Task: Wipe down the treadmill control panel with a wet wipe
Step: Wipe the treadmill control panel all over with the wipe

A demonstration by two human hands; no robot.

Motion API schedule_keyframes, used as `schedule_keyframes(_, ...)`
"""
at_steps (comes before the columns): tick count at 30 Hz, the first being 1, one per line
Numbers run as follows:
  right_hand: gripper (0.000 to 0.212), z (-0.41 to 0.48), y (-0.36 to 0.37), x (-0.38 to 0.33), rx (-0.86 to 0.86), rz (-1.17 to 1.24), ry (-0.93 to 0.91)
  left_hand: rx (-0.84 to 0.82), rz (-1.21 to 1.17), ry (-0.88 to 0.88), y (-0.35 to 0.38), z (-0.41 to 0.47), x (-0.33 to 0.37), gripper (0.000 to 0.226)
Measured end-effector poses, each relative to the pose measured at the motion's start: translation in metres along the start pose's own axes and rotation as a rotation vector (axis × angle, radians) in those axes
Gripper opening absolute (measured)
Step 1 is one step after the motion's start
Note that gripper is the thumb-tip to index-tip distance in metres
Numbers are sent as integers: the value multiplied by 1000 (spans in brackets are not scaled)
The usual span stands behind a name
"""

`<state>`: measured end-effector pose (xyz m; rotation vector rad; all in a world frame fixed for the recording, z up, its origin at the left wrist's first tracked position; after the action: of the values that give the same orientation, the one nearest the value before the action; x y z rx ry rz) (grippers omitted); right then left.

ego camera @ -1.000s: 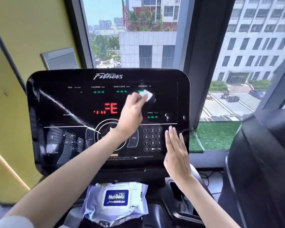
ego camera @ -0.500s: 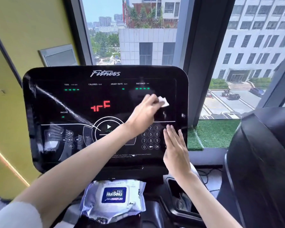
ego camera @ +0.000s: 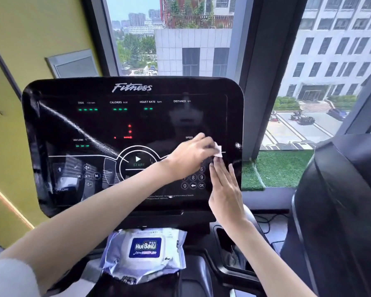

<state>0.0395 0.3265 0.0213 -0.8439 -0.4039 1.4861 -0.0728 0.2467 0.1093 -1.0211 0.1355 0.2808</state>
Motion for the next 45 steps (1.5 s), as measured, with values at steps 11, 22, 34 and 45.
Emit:
schedule_keyframes(11, 65, 2, 2, 3, 93, -4, -48, 142, -84, -268, -2, -4, -26, 59)
schedule_keyframes(22, 20, 9, -39, 9, 336, 341, 107, -171, -263, -182, -15, -14, -12, 47)
schedule_keyframes(34, 36, 40, -37, -48, 298, 893, 389, 209, -1258, -950, -20, -52, 11, 33)
schedule_keyframes(45, 40, 14, 3, -51, 146, 300, 112, 683, -235, -1298, -63, -93, -57, 7)
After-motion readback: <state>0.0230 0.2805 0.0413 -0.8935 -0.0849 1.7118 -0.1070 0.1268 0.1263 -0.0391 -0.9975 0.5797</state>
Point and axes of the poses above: each hand's wrist, its own z-axis towards the middle knuckle, its own y-axis out of the palm, x = y × z, the point moved 1 cm from there along z, towards the middle knuckle, and after that the axes turned 8 degrees about z, right-handed, at the moved point
